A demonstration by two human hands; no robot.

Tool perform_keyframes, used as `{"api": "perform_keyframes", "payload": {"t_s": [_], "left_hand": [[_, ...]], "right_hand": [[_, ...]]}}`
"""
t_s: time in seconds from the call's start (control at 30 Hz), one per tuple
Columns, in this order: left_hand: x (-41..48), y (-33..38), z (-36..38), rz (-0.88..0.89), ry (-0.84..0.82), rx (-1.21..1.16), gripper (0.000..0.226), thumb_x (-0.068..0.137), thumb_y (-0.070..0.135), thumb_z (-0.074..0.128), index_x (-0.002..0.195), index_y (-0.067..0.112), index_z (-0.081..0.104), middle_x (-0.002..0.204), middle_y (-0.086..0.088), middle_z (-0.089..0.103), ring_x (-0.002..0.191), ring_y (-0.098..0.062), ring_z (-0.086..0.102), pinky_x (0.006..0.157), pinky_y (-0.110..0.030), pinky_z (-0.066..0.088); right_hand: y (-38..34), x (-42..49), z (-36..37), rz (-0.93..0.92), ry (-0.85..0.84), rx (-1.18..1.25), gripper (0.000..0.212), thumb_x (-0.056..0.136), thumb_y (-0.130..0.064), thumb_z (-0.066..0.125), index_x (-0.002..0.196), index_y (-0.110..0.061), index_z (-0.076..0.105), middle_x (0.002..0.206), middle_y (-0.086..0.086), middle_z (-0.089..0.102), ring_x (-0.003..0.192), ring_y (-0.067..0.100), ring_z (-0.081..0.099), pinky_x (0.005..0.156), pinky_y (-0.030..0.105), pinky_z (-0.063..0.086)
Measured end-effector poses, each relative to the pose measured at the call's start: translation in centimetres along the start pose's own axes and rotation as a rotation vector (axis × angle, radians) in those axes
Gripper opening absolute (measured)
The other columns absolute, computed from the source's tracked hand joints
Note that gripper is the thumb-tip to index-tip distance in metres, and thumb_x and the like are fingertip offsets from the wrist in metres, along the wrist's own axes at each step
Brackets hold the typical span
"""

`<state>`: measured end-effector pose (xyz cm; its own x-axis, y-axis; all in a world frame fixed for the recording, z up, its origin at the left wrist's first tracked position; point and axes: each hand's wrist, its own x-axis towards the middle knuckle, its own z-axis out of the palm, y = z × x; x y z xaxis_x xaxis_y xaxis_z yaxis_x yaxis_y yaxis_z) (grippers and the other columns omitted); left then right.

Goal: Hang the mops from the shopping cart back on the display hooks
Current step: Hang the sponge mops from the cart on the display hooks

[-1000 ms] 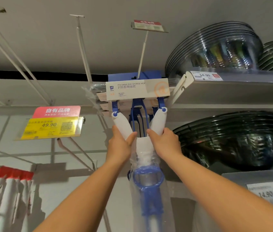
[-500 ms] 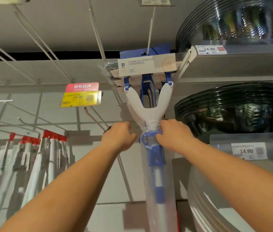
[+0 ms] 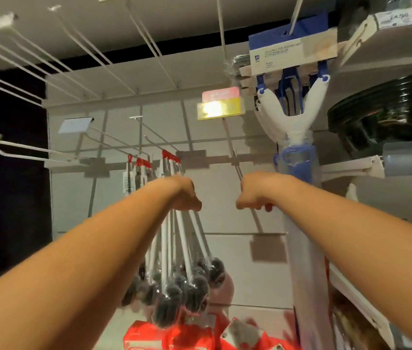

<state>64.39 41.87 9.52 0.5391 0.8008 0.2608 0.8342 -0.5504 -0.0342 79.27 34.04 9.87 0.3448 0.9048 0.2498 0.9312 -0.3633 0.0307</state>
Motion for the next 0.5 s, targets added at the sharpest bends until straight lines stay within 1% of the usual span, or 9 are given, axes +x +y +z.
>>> {"api": "perform_keyframes", "payload": {"t_s": [0.07, 0.17, 0.27, 0.37, 0.43, 0.5], "left_hand": [[-2.7, -2.9, 0.2, -0.023, -0.026, 0.03, 0.042, 0.096, 0.038, 0.052, 0.129, 0.012, 0.056, 0.129, -0.009, 0.057, 0.115, -0.027, 0.055, 0.1, -0.037, 0.045], [-6.5, -7.1, 0.3, -0.075, -0.054, 0.086, 0.043, 0.095, 0.041, 0.053, 0.125, 0.012, 0.059, 0.123, -0.007, 0.06, 0.11, -0.026, 0.056, 0.099, -0.038, 0.046], [-10.5, -10.9, 0.0, -0.133, -0.067, 0.097, 0.043, 0.097, 0.038, 0.052, 0.131, 0.012, 0.054, 0.128, -0.007, 0.056, 0.117, -0.028, 0.053, 0.098, -0.034, 0.041], [-13.9, -14.4, 0.0, -0.223, -0.07, 0.1, 0.045, 0.094, 0.042, 0.054, 0.127, 0.013, 0.057, 0.124, -0.009, 0.059, 0.111, -0.028, 0.055, 0.093, -0.035, 0.046], [-15.7, -16.6, 0.3, -0.277, -0.089, 0.097, 0.044, 0.093, 0.042, 0.055, 0.127, 0.013, 0.057, 0.122, -0.008, 0.059, 0.108, -0.027, 0.056, 0.089, -0.035, 0.046], [-17.2, -18.4, 0.6, -0.329, -0.106, 0.096, 0.043, 0.094, 0.041, 0.055, 0.128, 0.014, 0.056, 0.12, -0.007, 0.059, 0.107, -0.025, 0.056, 0.092, -0.035, 0.047]], "right_hand": [[-3.4, -1.3, 0.6, -0.041, -0.014, 0.019, 0.029, 0.091, -0.03, 0.056, 0.069, -0.012, 0.049, 0.075, 0.006, 0.058, 0.056, 0.018, 0.054, 0.06, 0.028, 0.048], [-8.3, -3.4, 0.9, -0.108, -0.046, 0.05, 0.029, 0.092, -0.031, 0.056, 0.07, -0.012, 0.05, 0.076, 0.006, 0.059, 0.059, 0.018, 0.055, 0.065, 0.031, 0.05], [-12.8, -5.4, 1.0, -0.17, -0.052, 0.078, 0.026, 0.092, -0.029, 0.055, 0.073, -0.011, 0.05, 0.08, 0.007, 0.061, 0.06, 0.018, 0.056, 0.066, 0.032, 0.052], [-16.9, -7.2, 1.0, -0.232, -0.043, 0.092, 0.025, 0.091, -0.028, 0.055, 0.073, -0.011, 0.05, 0.08, 0.006, 0.061, 0.063, 0.019, 0.058, 0.069, 0.033, 0.055], [-19.2, -8.2, 1.0, -0.275, -0.041, 0.071, 0.026, 0.091, -0.029, 0.055, 0.072, -0.011, 0.052, 0.077, 0.005, 0.061, 0.06, 0.018, 0.057, 0.063, 0.031, 0.052], [-21.4, -8.8, 1.0, -0.318, -0.049, 0.081, 0.027, 0.091, -0.03, 0.056, 0.071, -0.011, 0.052, 0.076, 0.005, 0.061, 0.057, 0.017, 0.056, 0.057, 0.028, 0.049]]}}
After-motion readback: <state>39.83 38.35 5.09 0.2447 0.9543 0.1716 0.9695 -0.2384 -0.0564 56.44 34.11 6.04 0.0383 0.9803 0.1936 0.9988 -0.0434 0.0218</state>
